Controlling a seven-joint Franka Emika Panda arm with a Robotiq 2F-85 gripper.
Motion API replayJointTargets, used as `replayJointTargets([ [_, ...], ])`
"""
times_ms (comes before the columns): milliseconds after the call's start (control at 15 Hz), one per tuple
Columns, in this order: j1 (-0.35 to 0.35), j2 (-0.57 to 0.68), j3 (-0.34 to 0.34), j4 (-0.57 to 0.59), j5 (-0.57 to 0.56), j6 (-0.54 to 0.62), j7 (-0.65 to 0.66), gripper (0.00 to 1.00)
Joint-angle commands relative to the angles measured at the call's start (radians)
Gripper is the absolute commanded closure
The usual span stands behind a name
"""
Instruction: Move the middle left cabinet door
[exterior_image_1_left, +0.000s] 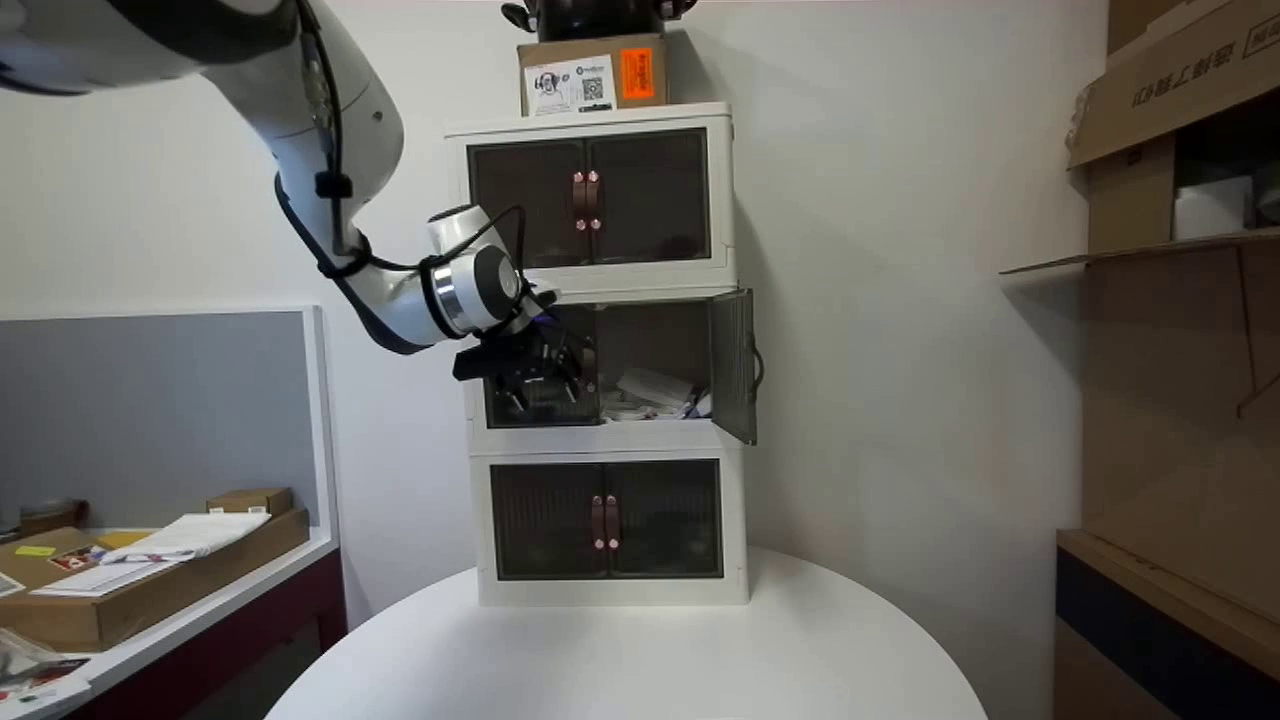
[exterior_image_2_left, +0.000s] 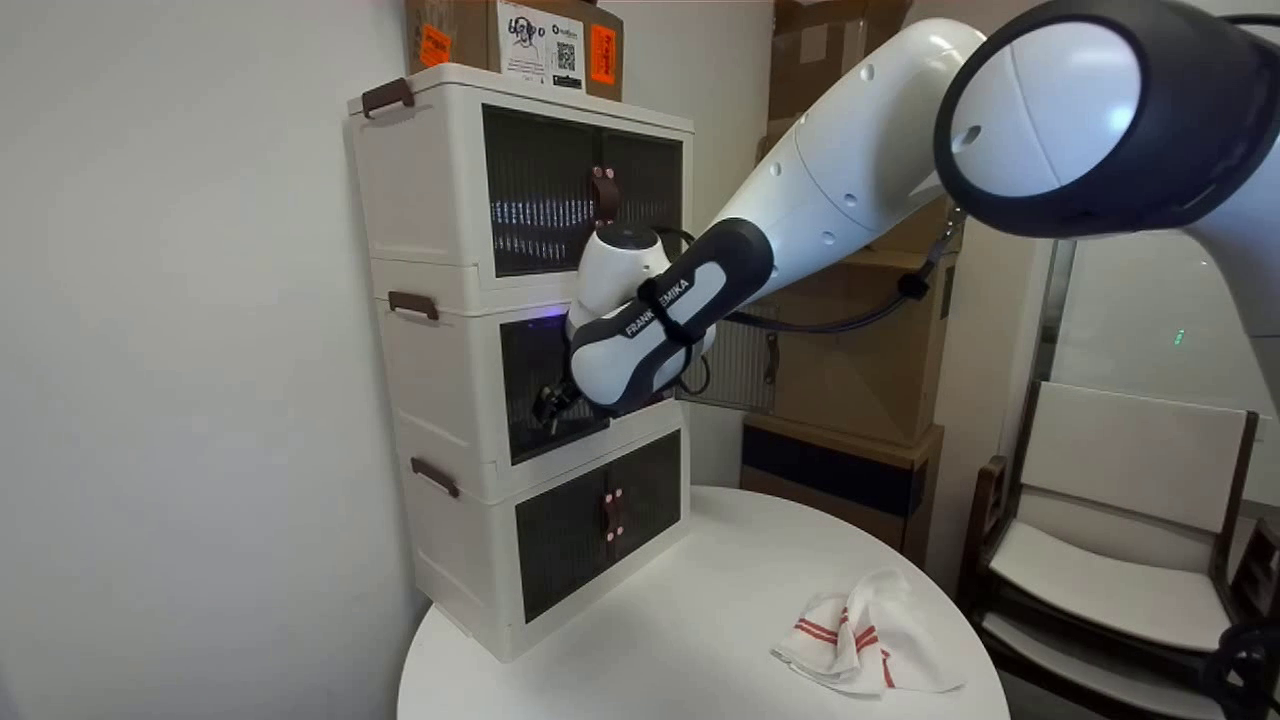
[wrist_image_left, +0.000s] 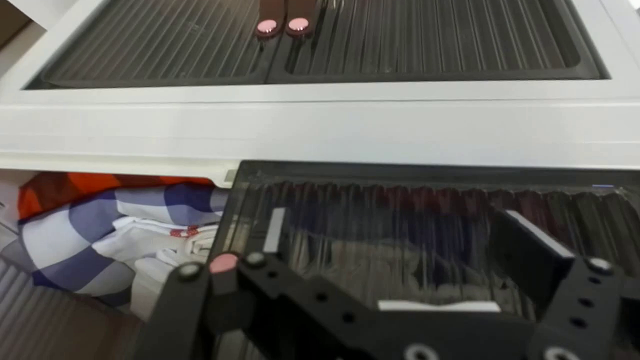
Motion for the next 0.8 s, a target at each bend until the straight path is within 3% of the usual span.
replayJointTargets([
  [0, 0.059, 0.098, -0.048, 0.157, 0.003, -0.056, 0.009, 0.0],
  [333, 0.068, 0.125, -0.052, 0.221, 0.019, -0.127, 0.0, 0.0],
  [733, 0.04, 0.068, -0.03, 0.154, 0.048, -0.194, -0.041, 0.0],
])
